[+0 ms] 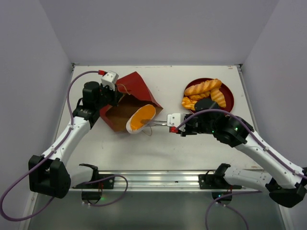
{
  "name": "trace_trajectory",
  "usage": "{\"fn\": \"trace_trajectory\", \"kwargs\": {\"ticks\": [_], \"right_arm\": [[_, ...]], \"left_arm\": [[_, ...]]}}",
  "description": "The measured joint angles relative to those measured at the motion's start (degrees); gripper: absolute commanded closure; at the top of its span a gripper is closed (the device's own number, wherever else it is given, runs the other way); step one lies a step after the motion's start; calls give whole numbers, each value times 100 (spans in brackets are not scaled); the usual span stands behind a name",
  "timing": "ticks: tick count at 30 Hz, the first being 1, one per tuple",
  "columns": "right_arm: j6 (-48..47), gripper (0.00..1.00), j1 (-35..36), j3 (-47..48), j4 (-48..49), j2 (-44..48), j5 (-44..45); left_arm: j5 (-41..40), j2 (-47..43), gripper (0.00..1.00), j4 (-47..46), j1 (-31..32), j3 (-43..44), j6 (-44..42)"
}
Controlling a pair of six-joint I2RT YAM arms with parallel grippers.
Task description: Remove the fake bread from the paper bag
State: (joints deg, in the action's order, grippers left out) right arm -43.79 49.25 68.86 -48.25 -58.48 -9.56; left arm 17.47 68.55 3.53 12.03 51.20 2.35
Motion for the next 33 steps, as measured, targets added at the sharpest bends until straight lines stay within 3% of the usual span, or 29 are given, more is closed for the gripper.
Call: {"fn": "trace_trajectory", "kwargs": {"ticks": [10, 20, 33], "right_arm": [[35, 100, -769, 44, -319, 866, 308], [249, 100, -1801, -37, -282, 920, 1777], [155, 100, -2465, -1169, 323, 728, 3359]], "left_arm": [[-232, 35, 100, 0, 0, 0, 2], [-269, 35, 100, 0, 0, 0, 2], [-208, 17, 100, 0, 0, 0, 9]]}}
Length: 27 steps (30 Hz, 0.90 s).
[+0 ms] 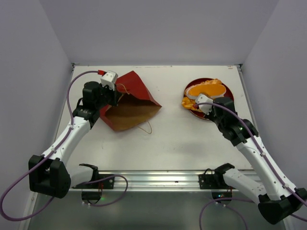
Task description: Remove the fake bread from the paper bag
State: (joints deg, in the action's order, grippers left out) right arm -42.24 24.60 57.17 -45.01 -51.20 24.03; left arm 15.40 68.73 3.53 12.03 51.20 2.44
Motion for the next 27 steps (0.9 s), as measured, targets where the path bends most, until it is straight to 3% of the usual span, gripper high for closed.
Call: {"fn": "trace_trajectory", "kwargs": {"ticks": [10, 27], "right_arm": [[-214, 100, -636, -579, 732, -398, 76], [-299, 96, -667, -914, 1388, -881, -61]], "left_arm": [[48, -7, 100, 0, 0, 0, 4], [52, -7, 100, 0, 0, 0, 7]]}}
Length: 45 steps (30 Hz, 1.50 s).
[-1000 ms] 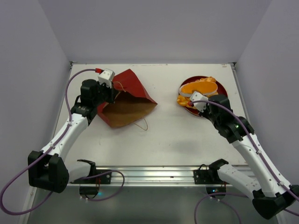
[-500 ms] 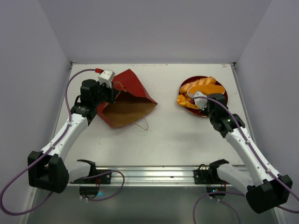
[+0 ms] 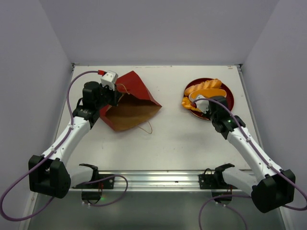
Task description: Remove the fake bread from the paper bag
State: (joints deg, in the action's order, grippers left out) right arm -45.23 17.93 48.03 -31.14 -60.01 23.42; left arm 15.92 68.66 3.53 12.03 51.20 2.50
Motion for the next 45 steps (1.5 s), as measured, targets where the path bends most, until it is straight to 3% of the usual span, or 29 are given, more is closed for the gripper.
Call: {"fn": "trace_trajectory", "kwargs": {"ticks": [9, 18, 45], "right_arm": [[-4, 76, 0, -155, 101, -7, -48], [-46, 62, 0, -173, 103, -2, -149], [-66, 61, 0, -173, -289, 433, -490]], "left_arm": [[13, -2, 100, 0, 0, 0, 0], [15, 0, 100, 2, 0, 0, 0], [15, -2, 100, 2, 0, 0, 2]]}}
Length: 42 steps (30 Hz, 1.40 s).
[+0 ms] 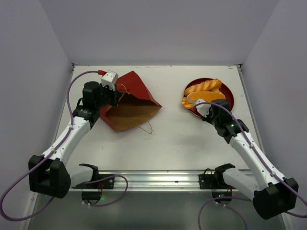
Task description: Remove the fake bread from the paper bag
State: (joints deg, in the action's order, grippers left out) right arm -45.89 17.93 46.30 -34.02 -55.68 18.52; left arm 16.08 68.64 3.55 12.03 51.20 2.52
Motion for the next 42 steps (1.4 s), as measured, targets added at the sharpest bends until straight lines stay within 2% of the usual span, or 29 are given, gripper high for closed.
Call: {"fn": "trace_trajectory", "kwargs": {"ticks": [42], "right_arm": [[94, 61, 0, 15, -374, 297, -315]], "left_arm": [[20, -2, 100, 0, 0, 0, 0]]}}
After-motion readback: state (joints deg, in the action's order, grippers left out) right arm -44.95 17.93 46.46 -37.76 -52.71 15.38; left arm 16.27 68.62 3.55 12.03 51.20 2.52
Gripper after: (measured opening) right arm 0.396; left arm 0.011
